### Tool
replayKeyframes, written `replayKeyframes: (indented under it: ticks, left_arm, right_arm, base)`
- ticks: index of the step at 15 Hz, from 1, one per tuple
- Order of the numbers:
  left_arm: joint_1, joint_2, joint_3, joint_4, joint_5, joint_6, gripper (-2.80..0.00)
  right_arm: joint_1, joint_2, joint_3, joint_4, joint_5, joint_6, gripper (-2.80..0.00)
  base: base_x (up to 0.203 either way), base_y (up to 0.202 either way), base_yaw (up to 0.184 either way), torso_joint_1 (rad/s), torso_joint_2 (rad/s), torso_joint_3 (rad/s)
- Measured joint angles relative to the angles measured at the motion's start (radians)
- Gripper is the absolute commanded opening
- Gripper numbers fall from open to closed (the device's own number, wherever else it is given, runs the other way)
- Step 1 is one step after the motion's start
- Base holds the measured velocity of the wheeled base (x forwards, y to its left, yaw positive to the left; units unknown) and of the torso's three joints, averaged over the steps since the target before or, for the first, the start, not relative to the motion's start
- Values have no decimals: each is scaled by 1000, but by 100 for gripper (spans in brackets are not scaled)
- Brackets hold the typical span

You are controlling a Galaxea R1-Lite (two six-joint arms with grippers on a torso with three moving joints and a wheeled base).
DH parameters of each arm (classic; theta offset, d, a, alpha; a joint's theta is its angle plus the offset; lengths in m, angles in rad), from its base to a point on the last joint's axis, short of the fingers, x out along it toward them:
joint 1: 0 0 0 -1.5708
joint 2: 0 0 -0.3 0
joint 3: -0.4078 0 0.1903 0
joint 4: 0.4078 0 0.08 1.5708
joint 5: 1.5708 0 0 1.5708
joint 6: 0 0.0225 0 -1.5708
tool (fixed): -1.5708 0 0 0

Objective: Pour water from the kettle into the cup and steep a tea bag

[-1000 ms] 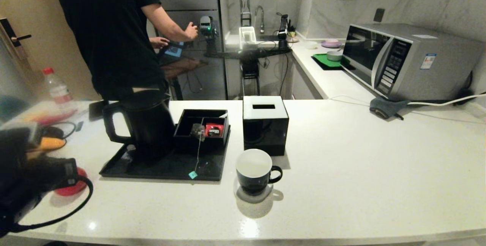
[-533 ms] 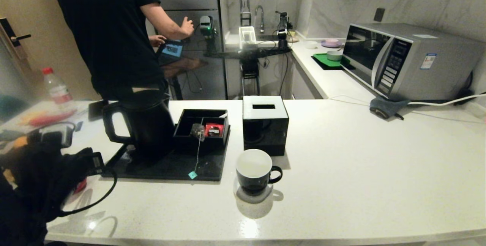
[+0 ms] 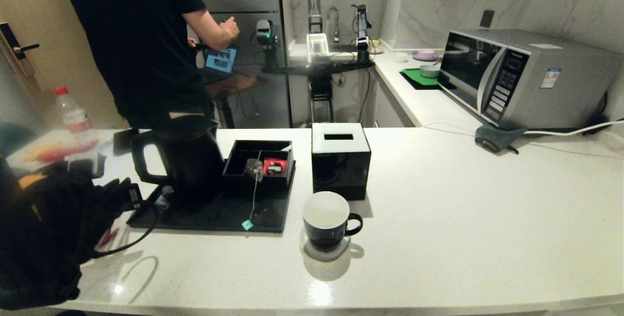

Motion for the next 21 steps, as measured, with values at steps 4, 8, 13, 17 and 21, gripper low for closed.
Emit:
replayKeyframes:
  ticks: [4,8,13,17,21]
  left_arm:
    - [0,4,-18,0,1,1,0]
    - [14,6,-85,0,6,-1,0]
    - [10,16,-114,-1,6,-5,0]
    - [5,36,-117,0,5,-4,0]
    - [-1,67,-147,0,0,-3,0]
  right_arm:
    - [0,0,0,0,0,0,-280]
    - [0,0,0,0,0,0,-280]
    - [0,0,0,0,0,0,-280]
    - [0,0,0,0,0,0,-280]
    - [0,0,0,0,0,0,-280]
  base:
    - [0,0,0,0,0,0]
    - [0,0,0,0,0,0]
    - [0,0,0,0,0,0]
    - [0,0,0,0,0,0]
    - [0,0,0,0,0,0]
